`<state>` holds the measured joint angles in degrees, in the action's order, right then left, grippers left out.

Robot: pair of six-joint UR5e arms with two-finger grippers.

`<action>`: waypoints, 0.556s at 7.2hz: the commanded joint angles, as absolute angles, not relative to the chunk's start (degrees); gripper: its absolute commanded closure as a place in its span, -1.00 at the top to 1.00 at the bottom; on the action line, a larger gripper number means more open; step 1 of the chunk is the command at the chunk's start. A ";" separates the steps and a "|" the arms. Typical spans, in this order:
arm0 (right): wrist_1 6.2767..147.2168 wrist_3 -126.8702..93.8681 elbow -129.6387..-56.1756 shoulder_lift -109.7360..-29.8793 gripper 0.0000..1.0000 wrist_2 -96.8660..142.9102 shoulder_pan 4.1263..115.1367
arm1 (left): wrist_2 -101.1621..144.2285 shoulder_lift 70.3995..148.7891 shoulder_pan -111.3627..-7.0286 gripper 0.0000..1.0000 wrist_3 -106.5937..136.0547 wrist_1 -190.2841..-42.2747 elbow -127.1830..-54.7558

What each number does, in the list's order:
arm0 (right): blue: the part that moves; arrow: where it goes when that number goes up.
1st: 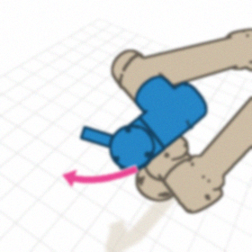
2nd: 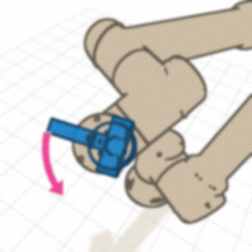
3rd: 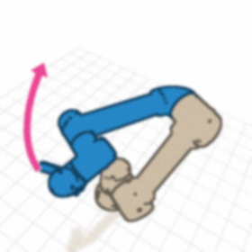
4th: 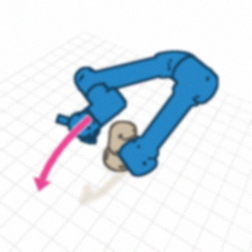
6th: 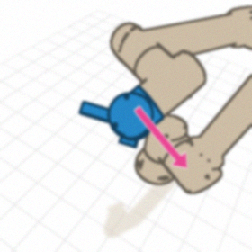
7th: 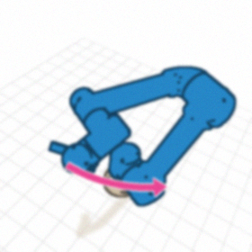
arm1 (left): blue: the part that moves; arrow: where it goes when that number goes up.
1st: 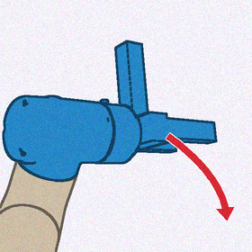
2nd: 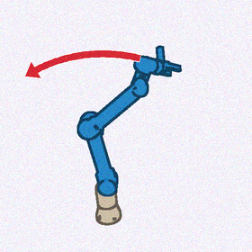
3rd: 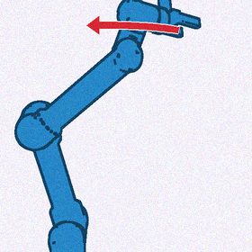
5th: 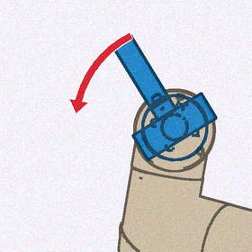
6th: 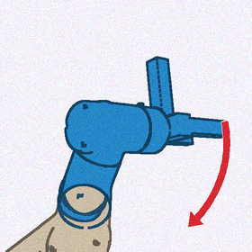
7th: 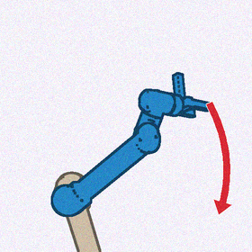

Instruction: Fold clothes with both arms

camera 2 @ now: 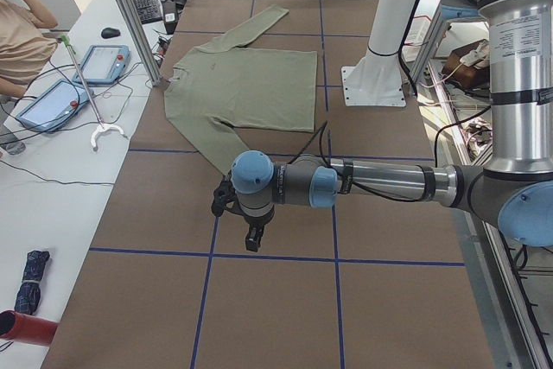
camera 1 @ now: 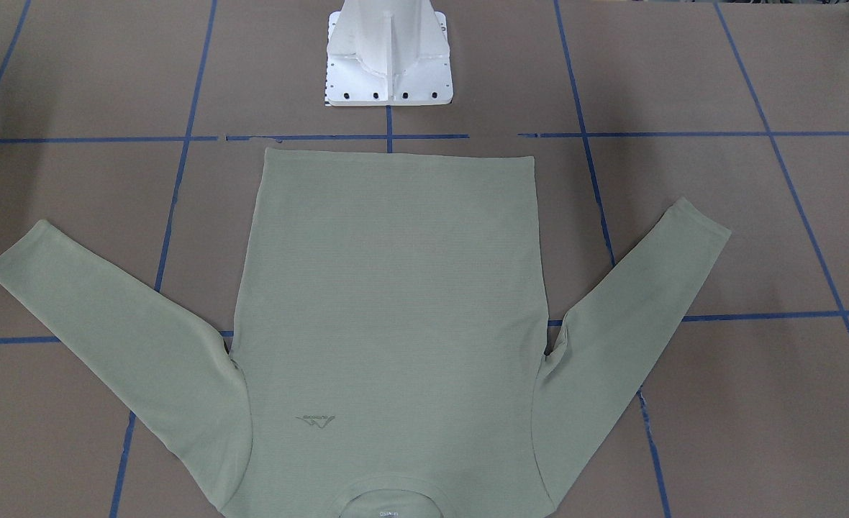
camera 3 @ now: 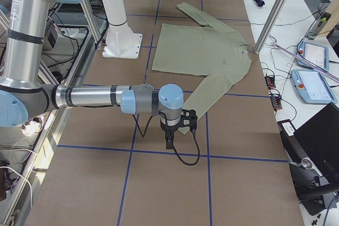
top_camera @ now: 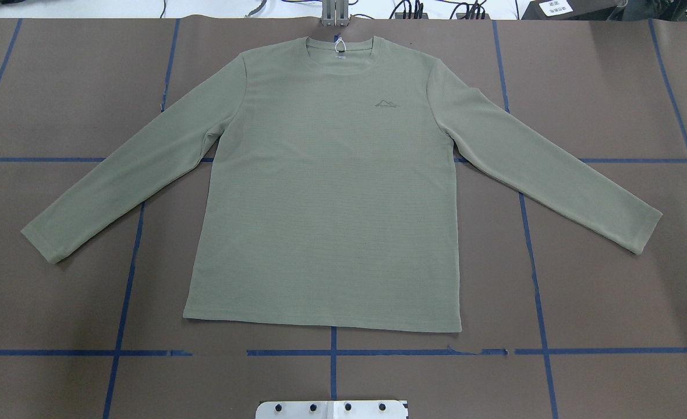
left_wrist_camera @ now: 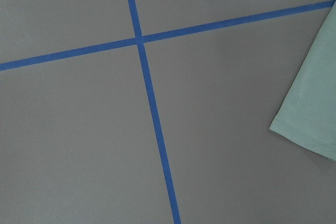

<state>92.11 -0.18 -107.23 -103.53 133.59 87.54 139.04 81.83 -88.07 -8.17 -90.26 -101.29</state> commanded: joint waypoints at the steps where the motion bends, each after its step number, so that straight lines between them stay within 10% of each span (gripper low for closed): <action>1: 92.11 -0.09 -107.23 -103.54 1.00 133.68 87.54 | 138.96 81.83 -87.98 1.00 -8.17 -90.26 -101.51; 4: 92.28 -0.09 -107.75 -103.10 1.00 132.98 87.54 | 139.13 81.91 -87.98 1.00 -8.52 -91.05 -101.60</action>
<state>92.14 0.08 -107.45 -103.27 133.50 87.50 139.11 81.85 -87.99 -8.33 -90.53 -101.57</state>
